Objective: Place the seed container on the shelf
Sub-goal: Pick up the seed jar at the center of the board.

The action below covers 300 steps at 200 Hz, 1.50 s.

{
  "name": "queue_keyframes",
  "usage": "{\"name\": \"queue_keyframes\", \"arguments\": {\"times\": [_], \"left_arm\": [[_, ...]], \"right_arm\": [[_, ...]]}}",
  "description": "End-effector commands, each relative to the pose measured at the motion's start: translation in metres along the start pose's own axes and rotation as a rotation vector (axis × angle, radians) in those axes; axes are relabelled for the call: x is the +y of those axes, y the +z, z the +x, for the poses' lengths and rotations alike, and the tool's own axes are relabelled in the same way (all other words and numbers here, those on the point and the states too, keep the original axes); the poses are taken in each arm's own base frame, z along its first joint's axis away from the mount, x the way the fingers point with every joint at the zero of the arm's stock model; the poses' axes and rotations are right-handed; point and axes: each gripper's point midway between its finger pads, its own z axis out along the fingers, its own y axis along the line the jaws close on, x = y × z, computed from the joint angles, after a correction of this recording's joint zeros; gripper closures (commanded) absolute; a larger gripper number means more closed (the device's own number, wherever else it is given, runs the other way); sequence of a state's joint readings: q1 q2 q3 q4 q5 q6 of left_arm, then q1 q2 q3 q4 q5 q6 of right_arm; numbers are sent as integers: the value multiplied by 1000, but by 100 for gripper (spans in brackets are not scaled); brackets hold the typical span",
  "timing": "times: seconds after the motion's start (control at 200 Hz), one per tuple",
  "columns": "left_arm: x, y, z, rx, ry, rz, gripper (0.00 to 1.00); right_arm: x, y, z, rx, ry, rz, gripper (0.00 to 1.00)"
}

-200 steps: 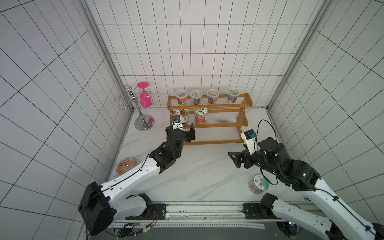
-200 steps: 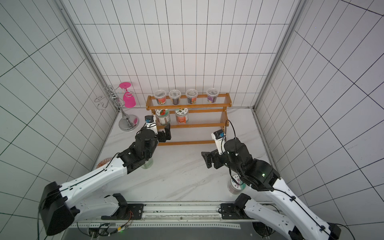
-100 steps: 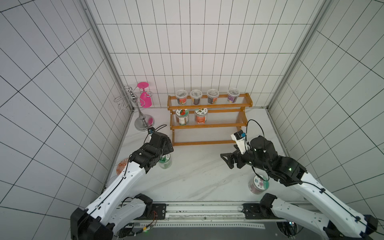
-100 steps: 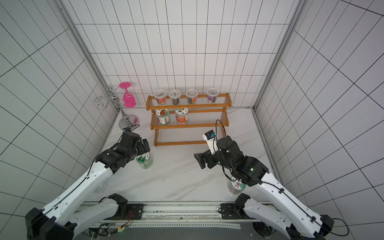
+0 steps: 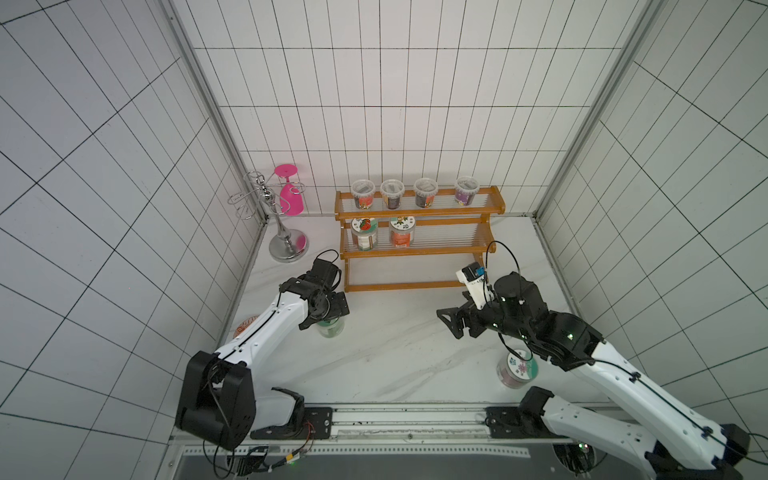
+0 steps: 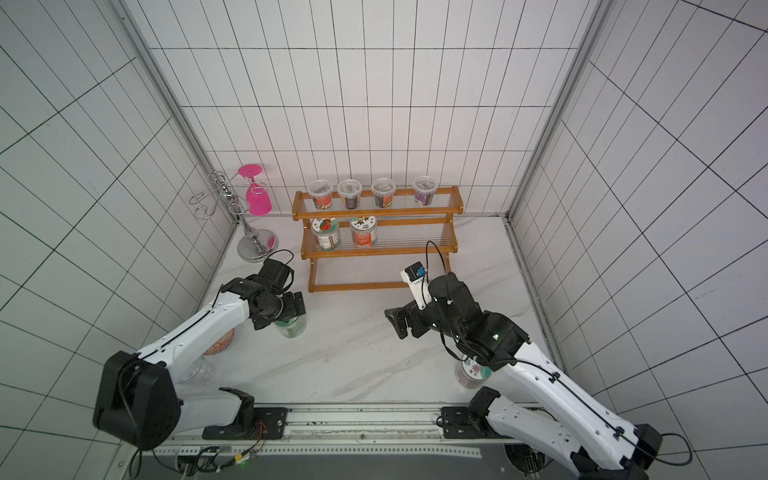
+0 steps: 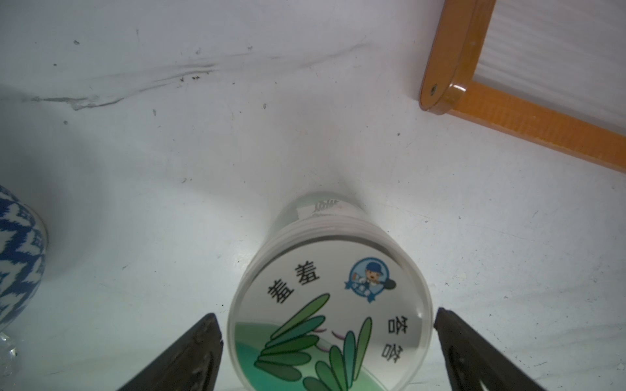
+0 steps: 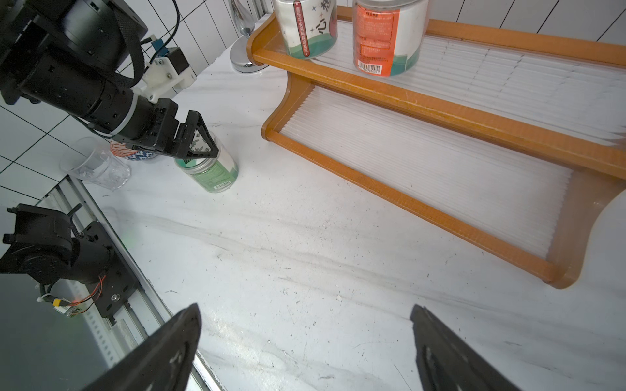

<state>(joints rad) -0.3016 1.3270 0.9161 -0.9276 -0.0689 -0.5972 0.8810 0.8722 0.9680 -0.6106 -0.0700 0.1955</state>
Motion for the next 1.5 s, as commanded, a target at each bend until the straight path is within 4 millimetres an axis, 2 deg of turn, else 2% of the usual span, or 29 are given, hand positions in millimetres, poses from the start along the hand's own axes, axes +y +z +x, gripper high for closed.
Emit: {"name": "queue_keyframes", "arguments": {"times": [0.0, 0.395, 0.625, 0.74, 0.854, 0.994, 1.164, 1.409, 1.494], "left_arm": [[-5, -2, -6, -3, 17, 16, 1], [0, 4, -11, -5, 47, -32, 1], [1, 9, -8, 13, 51, -39, 6], [-1, 10, -7, 22, 56, -32, 13], [-4, 3, -8, 15, 70, -12, 26], [-16, -17, -11, -10, 110, 57, 33], [-37, -55, -11, -30, 207, 139, 38], [-92, -130, -7, -149, 434, 254, 43], [-110, -150, -1, -167, 502, 293, 44]], "right_arm": [[-4, 5, 8, 9, 2, 6, 1], [-5, 7, 13, 19, 2, 10, 1], [-5, 8, 15, 20, -5, 4, 1], [-5, 9, 15, 21, -6, 3, 1], [-4, 8, 16, 18, -9, -1, 1], [0, 7, 14, -4, -25, -29, 1], [14, 3, 4, -74, -79, -107, 1], [35, 4, -9, -201, -205, -222, 1], [41, 8, -13, -249, -263, -256, 1]]}}
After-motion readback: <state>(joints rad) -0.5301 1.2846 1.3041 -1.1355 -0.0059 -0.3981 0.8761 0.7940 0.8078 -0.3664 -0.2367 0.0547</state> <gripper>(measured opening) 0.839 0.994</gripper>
